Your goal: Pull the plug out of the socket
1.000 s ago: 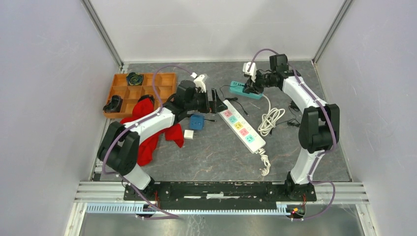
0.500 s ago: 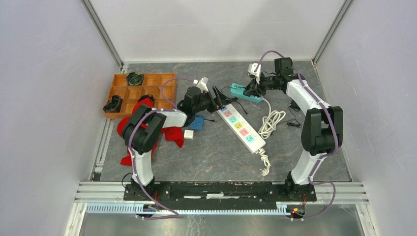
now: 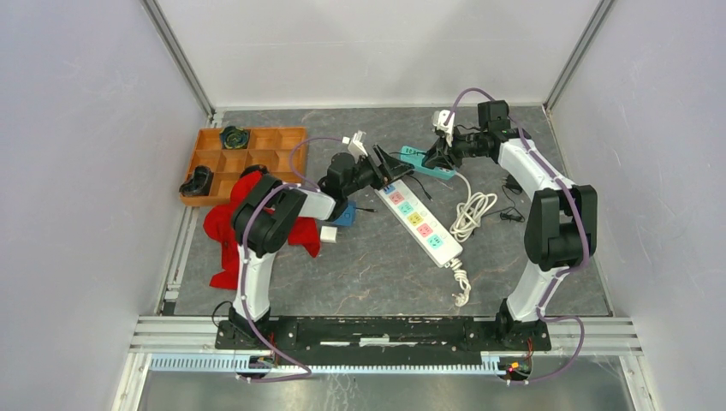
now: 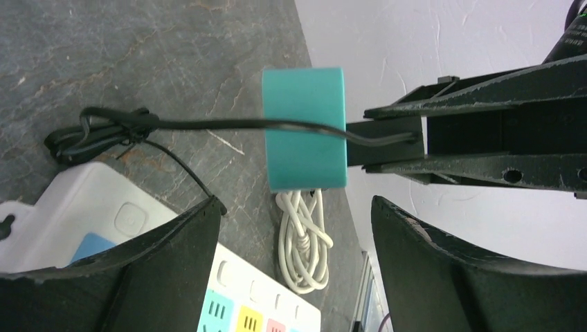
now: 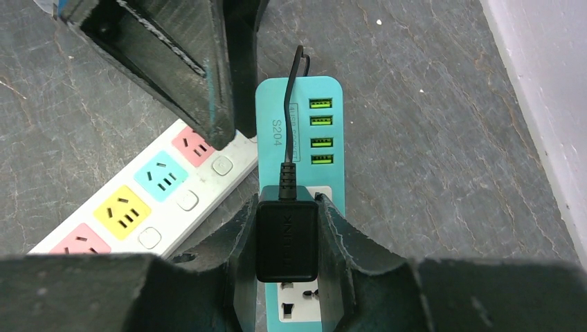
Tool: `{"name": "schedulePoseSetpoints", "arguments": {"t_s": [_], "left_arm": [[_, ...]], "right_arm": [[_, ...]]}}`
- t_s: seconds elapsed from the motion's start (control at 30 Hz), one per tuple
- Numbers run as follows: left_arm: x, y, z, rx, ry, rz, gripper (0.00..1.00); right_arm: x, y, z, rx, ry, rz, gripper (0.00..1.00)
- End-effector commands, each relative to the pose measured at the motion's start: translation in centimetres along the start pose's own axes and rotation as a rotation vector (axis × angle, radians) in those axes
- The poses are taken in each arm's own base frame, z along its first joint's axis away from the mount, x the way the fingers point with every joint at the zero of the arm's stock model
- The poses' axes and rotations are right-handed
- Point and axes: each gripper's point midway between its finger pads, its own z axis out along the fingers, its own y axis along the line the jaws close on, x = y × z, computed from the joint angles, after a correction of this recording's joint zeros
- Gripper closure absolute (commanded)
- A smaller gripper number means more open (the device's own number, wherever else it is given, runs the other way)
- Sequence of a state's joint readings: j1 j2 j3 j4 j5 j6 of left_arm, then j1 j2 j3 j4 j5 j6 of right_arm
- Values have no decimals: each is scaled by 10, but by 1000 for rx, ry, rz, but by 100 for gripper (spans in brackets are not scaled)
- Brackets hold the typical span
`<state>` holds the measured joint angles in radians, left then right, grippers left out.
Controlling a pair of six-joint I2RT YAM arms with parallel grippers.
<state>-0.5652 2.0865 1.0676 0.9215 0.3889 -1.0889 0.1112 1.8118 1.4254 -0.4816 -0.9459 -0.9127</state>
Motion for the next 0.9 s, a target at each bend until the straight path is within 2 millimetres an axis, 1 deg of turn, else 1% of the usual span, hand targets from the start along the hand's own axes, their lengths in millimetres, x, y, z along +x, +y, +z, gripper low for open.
{"name": "schedulePoseSetpoints", "arguments": {"t_s": [0.0, 0.23, 0.5, 0.73, 0.8, 0.87], "left_arm": [[-19, -20, 14, 78, -71, -23, 16], [-22, -18, 26, 91, -74, -60, 20], [-25, -16, 32, 92, -84, -89, 27], [-24, -14, 36, 101, -83, -112, 38], [-24, -15, 37, 105, -83, -115, 43], [-25, -15, 39, 109, -82, -122, 52]], "right_arm": [[-18, 5, -3, -25, -61, -12, 100], [-16, 6, -3, -28, -56, -11, 100], [-14, 7, -2, -30, -53, -9, 100], [-11, 7, -1, -31, -48, -3, 100], [-11, 7, -1, -32, -47, -3, 100], [-9, 7, 0, -33, -44, 0, 100]]}}
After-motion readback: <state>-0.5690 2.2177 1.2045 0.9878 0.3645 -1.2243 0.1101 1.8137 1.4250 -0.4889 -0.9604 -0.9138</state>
